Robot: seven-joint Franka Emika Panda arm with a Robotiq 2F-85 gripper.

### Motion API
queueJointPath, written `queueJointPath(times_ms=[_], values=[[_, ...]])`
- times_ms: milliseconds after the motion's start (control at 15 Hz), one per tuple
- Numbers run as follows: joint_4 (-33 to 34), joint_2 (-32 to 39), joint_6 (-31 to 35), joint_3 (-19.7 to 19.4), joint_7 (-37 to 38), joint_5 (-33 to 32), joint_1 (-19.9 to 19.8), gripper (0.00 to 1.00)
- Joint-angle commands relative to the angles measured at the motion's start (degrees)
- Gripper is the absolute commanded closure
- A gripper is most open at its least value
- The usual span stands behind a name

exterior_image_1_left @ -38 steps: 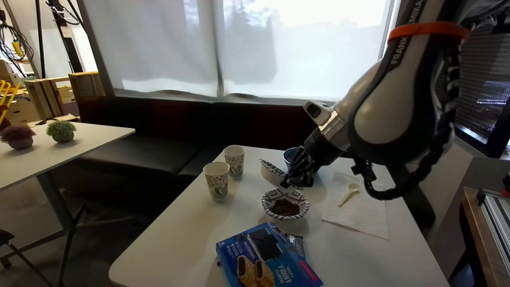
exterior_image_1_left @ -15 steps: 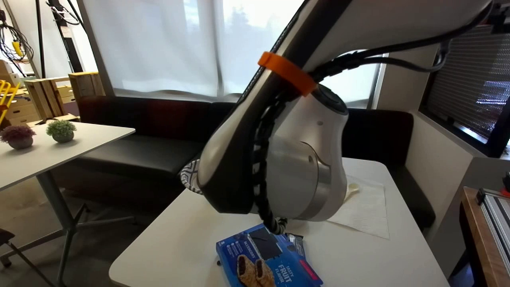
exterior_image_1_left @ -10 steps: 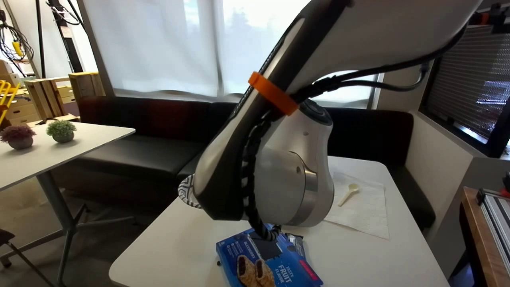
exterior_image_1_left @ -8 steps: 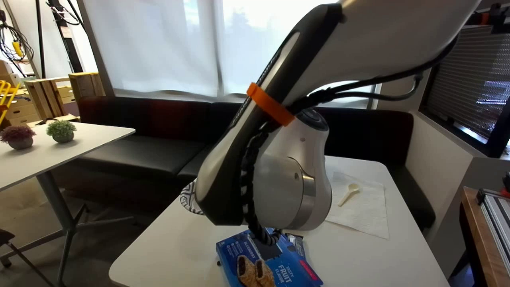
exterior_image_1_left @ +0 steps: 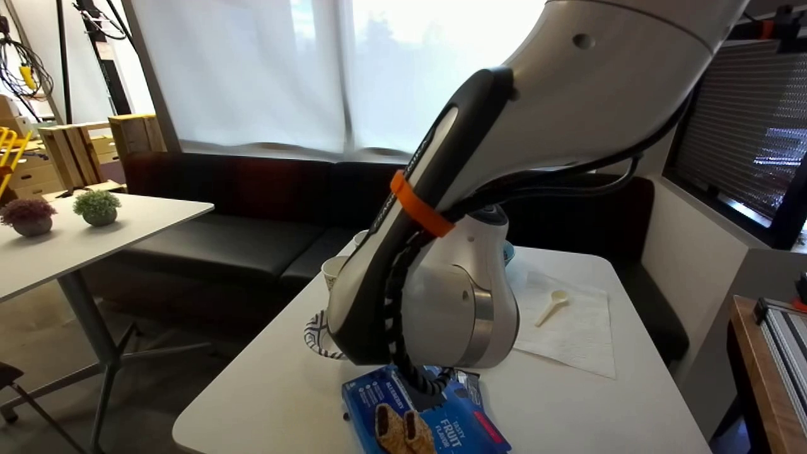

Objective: Pour the contents from the left white bowl to the right white bowl

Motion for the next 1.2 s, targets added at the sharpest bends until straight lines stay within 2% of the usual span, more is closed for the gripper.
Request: queueJointPath(times_ms=[0, 67, 333, 533, 667, 733, 867, 1133], values=[[0.0, 1.1, -3.9, -3.2, -0.1, 2.3, 2.4, 0.93], [-0.3, 0.6, -5.1, -3.4, 0.7, 2.5, 2.5, 0.71], [-5.3, -5.8, -11.1, -6.1, 6.4, 3.7, 6.3, 0.42], [-13.6, -13.8, -16.6, -12.3, 18.9, 3.1, 12.9, 0.20], [-17.4, -18.7, -17.3, -15.7, 27.2, 1.9, 16.5, 0.05], [-19.7, -21.1, -16.7, -17.9, 31.3, 1.3, 18.7, 0.00], [-25.9, -27.1, -17.3, -21.5, 36.9, 0.6, 21.5, 0.00], [-38.1, -38.4, -16.3, -27.0, 43.5, 1.1, 24.0, 0.00]])
